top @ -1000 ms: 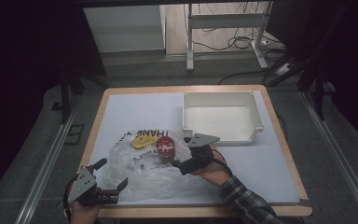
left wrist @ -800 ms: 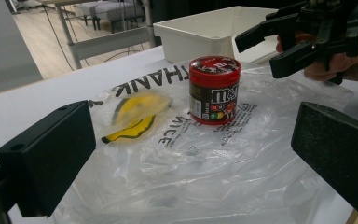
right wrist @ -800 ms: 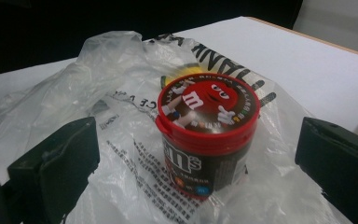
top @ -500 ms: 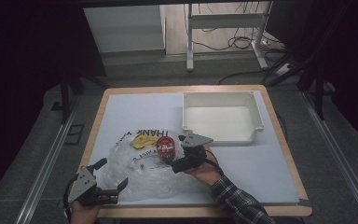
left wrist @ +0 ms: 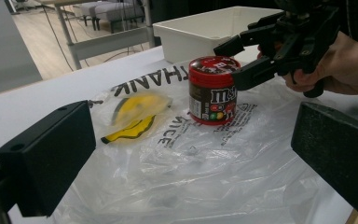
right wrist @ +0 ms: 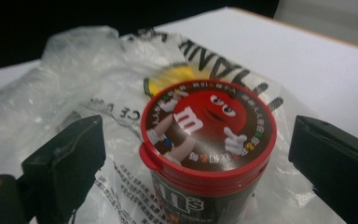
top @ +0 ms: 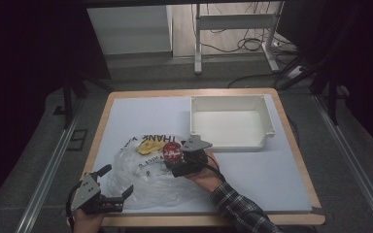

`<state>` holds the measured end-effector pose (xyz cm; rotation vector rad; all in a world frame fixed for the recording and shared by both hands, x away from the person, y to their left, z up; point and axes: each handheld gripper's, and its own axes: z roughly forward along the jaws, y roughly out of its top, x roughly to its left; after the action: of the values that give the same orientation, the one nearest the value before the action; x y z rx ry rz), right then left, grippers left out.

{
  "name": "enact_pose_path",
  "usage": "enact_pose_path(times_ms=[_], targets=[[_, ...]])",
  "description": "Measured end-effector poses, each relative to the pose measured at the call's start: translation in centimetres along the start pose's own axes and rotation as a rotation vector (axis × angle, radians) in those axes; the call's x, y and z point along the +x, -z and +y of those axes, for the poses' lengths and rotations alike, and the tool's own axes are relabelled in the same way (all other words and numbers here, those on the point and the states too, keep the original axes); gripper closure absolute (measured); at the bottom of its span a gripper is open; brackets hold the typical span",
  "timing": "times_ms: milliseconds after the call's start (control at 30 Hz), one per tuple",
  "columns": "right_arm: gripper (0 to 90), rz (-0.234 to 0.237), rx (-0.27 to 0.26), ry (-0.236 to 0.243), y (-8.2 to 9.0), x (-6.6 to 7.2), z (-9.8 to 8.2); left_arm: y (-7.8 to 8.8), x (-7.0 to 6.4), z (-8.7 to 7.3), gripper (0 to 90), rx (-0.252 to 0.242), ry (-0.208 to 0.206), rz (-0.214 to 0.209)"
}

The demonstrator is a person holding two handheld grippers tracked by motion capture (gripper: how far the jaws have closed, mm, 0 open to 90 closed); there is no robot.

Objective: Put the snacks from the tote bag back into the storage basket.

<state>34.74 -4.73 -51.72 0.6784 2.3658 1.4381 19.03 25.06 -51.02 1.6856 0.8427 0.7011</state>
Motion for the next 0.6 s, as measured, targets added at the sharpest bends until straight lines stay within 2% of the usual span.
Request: enact_pose_path(times_ms=[67,133,233,267,367,400,500,533,600], targets=[[5.2,0.009,0.04,-0.009,-0.5,-0.2,0.0,0.0,0.0,0.0,0.0,0.001,-0.001,0.0],[5.5,0.01,0.049,-0.014,-0.7,-0.2,0.1,0.0,0.0,0.0,0.0,0.001,-0.001,0.0],[6.1,0.01,0.092,-0.02,-1.1,-0.4,0.2,0.0,0.0,0.0,0.0,0.002,-0.002,0.0],[6.7,0.019,0.118,-0.023,-1.4,-0.5,0.4,0.0,0.0,0.0,0.0,0.002,-0.002,0.0],[7.1,0.017,0.139,-0.021,-1.6,-0.6,0.6,0.0,0.0,0.0,0.0,0.002,-0.003,0.0],[7.5,0.022,0.172,-0.028,-2.0,-0.6,0.8,0.0,0.0,0.0,0.0,0.002,-0.003,0.0],[8.1,0.021,0.199,-0.036,-2.2,-0.6,0.9,0.0,0.0,0.0,0.0,0.002,-0.003,0.0],[8.0,0.029,0.235,-0.048,-2.6,-0.7,1.0,0.0,0.0,0.0,0.0,0.002,-0.003,-0.001],[8.0,0.028,0.247,-0.048,-2.7,-0.7,1.0,0.0,0.0,0.0,0.0,0.003,-0.004,0.0]])
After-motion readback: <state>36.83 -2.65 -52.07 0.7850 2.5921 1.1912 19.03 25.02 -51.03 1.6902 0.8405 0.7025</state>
